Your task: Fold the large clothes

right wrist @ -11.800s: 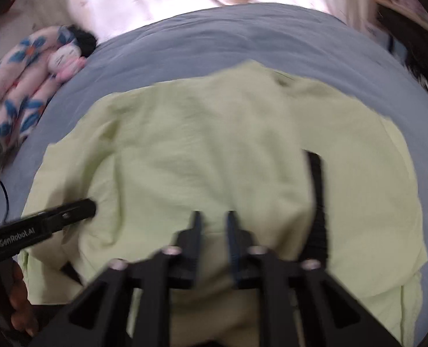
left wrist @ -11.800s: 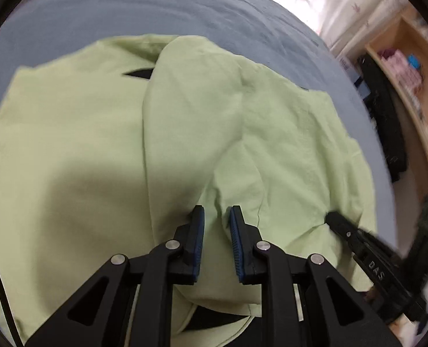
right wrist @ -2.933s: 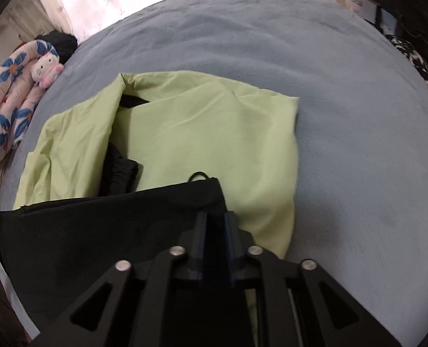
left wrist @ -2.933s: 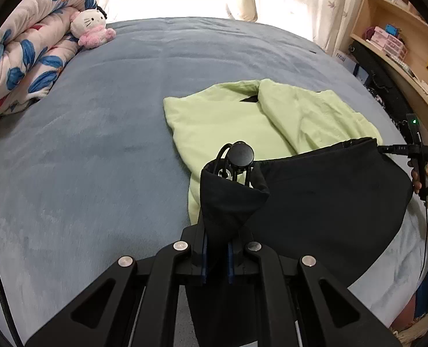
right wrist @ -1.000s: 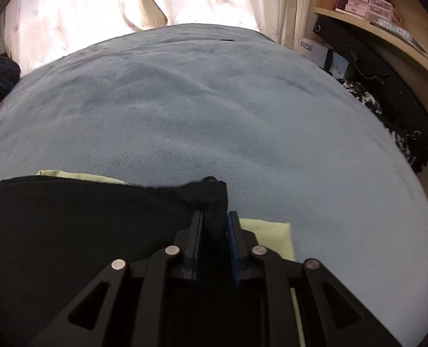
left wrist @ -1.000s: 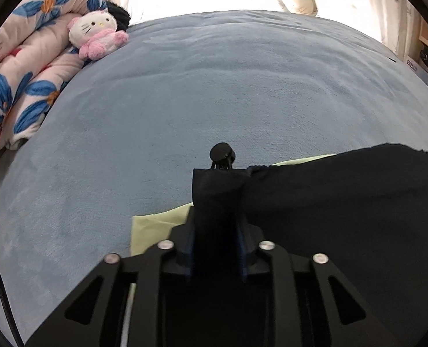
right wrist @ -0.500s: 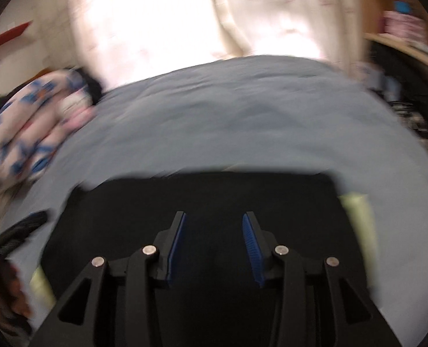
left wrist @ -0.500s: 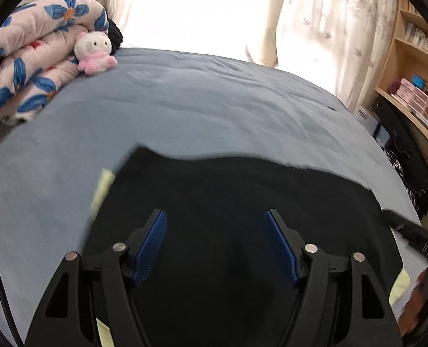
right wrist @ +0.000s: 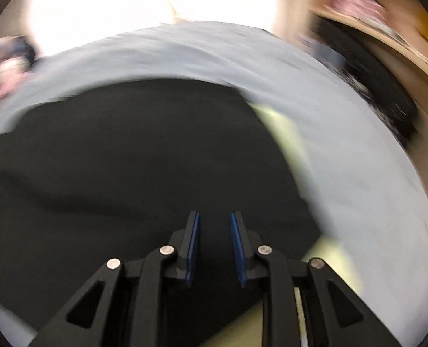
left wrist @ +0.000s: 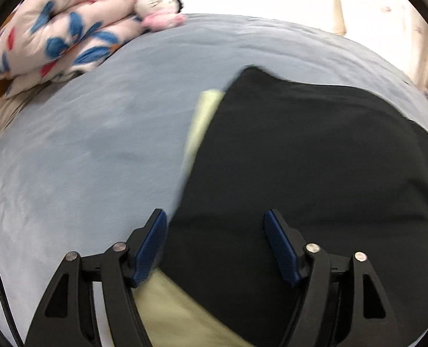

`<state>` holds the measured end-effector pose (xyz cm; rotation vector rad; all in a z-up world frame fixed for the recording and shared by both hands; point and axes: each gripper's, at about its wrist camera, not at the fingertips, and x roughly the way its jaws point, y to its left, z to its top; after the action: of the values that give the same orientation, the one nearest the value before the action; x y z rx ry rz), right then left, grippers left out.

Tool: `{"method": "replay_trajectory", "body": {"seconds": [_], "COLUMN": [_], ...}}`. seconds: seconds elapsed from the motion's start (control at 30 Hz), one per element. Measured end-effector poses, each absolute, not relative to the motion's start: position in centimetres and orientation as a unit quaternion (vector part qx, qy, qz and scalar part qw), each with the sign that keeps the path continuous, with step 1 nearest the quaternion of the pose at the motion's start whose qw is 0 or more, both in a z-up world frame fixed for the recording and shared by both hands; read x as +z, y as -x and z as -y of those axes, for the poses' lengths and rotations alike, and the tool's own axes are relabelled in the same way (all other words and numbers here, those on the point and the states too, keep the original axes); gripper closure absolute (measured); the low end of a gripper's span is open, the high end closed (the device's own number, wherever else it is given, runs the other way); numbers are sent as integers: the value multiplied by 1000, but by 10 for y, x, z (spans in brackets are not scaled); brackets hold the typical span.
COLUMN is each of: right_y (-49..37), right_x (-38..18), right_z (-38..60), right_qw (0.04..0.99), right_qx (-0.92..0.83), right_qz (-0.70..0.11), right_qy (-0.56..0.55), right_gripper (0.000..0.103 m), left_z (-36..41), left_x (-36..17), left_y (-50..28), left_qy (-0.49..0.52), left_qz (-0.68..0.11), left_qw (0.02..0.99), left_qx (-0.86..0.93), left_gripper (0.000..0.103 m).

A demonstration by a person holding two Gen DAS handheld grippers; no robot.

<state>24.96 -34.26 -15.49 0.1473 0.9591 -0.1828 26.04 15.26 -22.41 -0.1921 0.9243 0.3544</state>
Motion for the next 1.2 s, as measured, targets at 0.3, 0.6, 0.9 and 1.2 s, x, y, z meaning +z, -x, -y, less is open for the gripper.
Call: {"method": "replay_trajectory", "body": {"seconds": [0.3, 0.6, 0.9, 1.2], "right_y": [-252, -227, -167, -115], "right_x": [-147, -106, -54, -33], "right_z": [335, 322, 277, 216], "right_qw": [873, 881, 909, 922], "right_qx": [-102, -54, -20, 28], "right_qz": [-474, -456, -400, -377], "right_qy": [-55, -119, -117, -78], "right_gripper": [85, 85, 85, 85], "left_z": [-160, -144, -112, -94], "left_x": [-223, -180, -119, -99], "left_y": [-251, -225, -169, -120], "left_qy": [124, 115, 123, 157], "left_qz": [-449, -455, -432, -422], "left_qw": [868, 868, 883, 888], "left_qx": [174, 161, 135, 91], "left_gripper": [26, 27, 27, 27]}}
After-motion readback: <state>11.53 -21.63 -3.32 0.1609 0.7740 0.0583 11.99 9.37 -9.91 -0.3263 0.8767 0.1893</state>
